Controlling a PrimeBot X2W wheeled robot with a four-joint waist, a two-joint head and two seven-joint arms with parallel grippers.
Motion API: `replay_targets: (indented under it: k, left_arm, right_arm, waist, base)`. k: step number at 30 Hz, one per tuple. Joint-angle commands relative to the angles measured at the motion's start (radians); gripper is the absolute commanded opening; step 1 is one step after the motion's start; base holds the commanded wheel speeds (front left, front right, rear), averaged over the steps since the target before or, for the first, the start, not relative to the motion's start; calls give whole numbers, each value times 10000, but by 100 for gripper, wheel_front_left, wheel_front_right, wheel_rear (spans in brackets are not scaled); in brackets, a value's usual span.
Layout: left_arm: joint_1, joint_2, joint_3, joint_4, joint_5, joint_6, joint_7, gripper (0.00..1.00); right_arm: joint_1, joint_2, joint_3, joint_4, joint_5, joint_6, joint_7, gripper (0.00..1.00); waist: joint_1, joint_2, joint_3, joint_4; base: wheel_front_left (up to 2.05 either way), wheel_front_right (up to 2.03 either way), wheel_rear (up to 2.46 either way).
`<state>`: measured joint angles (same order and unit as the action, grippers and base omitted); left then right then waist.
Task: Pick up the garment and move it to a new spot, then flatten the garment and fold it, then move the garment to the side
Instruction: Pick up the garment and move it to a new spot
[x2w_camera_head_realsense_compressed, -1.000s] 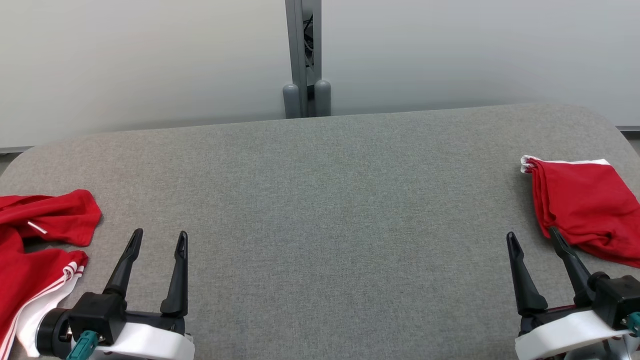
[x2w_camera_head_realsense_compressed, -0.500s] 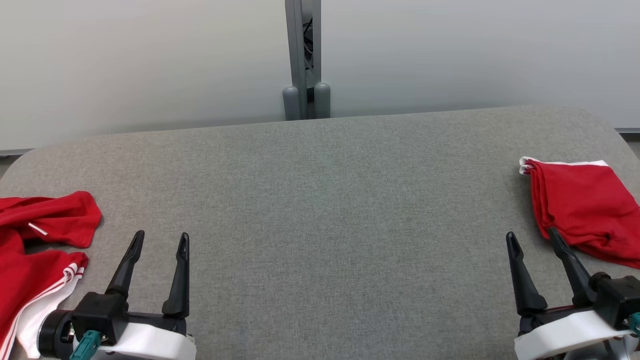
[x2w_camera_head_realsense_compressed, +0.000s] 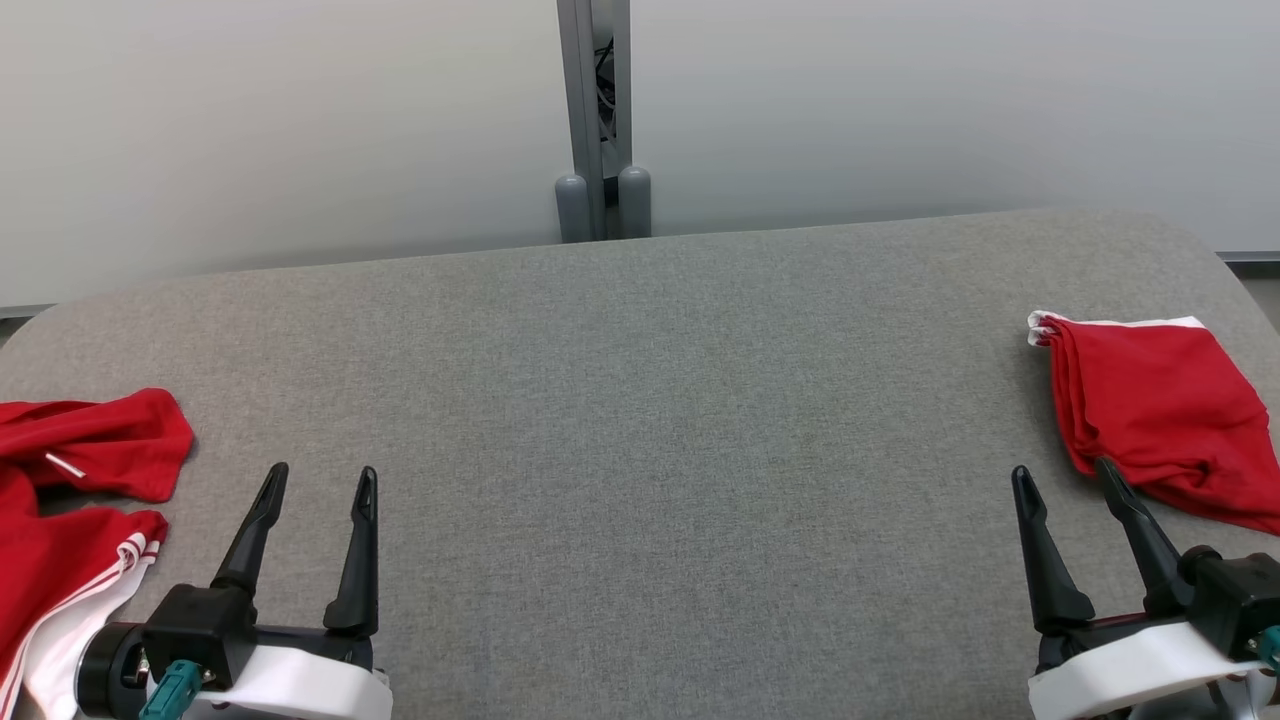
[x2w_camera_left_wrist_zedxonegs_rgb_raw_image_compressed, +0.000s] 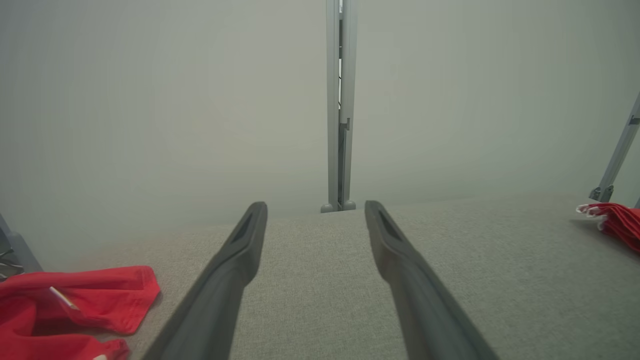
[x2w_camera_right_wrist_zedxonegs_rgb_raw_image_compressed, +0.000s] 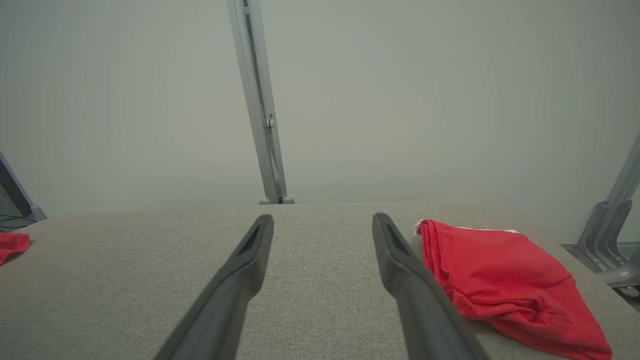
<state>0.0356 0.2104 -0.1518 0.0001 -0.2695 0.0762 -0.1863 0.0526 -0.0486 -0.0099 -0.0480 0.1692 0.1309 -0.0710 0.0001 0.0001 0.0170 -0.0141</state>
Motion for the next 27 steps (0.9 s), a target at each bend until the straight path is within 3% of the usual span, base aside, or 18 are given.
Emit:
replay_targets:
  k: [1, 10, 16, 27]
  left_arm:
    - [-65, 73, 2, -5, -24, 50, -46, 100]
    - [-224, 87, -91, 84, -77, 66, 8, 100]
    - [-432, 40, -49, 225, -242, -15, -83, 100]
    - [-687, 123, 730, 578, -745, 32, -589, 100]
  right_arm:
    - [123, -33, -18, 46, 41, -2, -67, 100]
    - [80, -36, -34, 81, -21, -2, -55, 100]
    - [175, -34, -123, -69, -90, -2, -4, 100]
    - [-113, -38, 188, -130, -158, -1, 170, 100]
  waist:
    - [-1, -1, -16, -13]
    - [-1, -1, -51, 66]
    - [-1, -1, -73, 787]
    - [-1, -1, 72, 3452]
  base:
    - [0, 0, 0]
    - [0, 0, 0]
    - [0, 0, 0]
    - [0, 0, 0]
